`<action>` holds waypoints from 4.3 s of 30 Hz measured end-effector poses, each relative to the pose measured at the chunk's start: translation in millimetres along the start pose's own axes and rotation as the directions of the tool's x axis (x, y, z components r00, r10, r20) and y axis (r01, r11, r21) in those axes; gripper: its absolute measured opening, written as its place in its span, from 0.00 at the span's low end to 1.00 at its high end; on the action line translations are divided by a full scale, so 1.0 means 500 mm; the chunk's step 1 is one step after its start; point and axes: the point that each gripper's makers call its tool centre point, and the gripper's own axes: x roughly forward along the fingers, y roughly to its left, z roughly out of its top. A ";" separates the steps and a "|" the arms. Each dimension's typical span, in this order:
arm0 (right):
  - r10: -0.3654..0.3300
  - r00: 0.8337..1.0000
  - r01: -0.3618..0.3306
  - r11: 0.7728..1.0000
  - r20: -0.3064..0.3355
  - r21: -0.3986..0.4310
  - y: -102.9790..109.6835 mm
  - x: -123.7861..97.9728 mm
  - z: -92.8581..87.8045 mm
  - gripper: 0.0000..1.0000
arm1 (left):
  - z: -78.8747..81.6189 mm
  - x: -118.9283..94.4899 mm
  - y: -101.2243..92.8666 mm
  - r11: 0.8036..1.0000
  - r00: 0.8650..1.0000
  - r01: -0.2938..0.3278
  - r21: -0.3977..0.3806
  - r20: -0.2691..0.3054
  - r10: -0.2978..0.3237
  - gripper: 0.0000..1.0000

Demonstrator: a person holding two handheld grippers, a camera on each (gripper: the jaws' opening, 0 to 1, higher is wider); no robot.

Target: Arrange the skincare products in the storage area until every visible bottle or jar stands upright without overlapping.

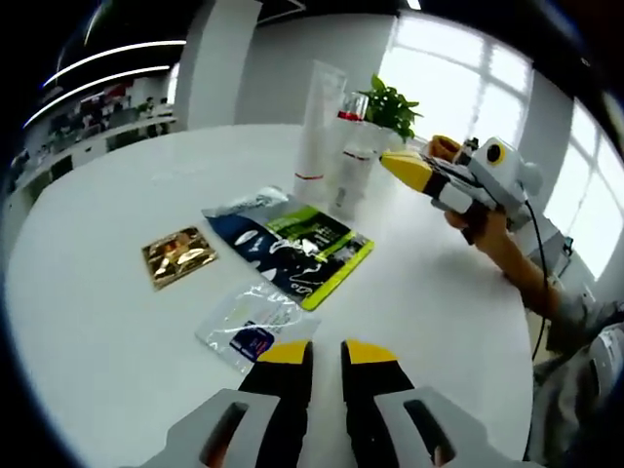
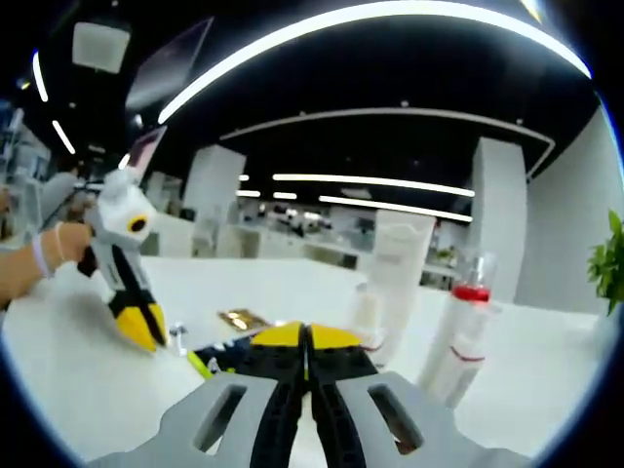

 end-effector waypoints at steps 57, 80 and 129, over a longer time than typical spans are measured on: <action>0.006 1.000 -0.006 0.999 -0.013 -0.034 0.020 -0.005 -0.003 0.00 | 0.016 -0.006 0.032 0.995 0.994 -0.098 -0.030 0.038 0.099 0.12; 0.020 1.000 -0.021 0.998 -0.020 -0.055 0.022 0.001 -0.006 0.00 | 0.008 -0.015 0.031 0.993 0.993 -0.118 -0.018 0.029 0.119 0.12; 0.203 0.976 -0.198 0.977 0.073 -0.073 0.119 0.018 0.010 1.00 | 0.255 -0.111 0.017 0.983 0.701 -0.181 0.032 0.705 0.106 1.00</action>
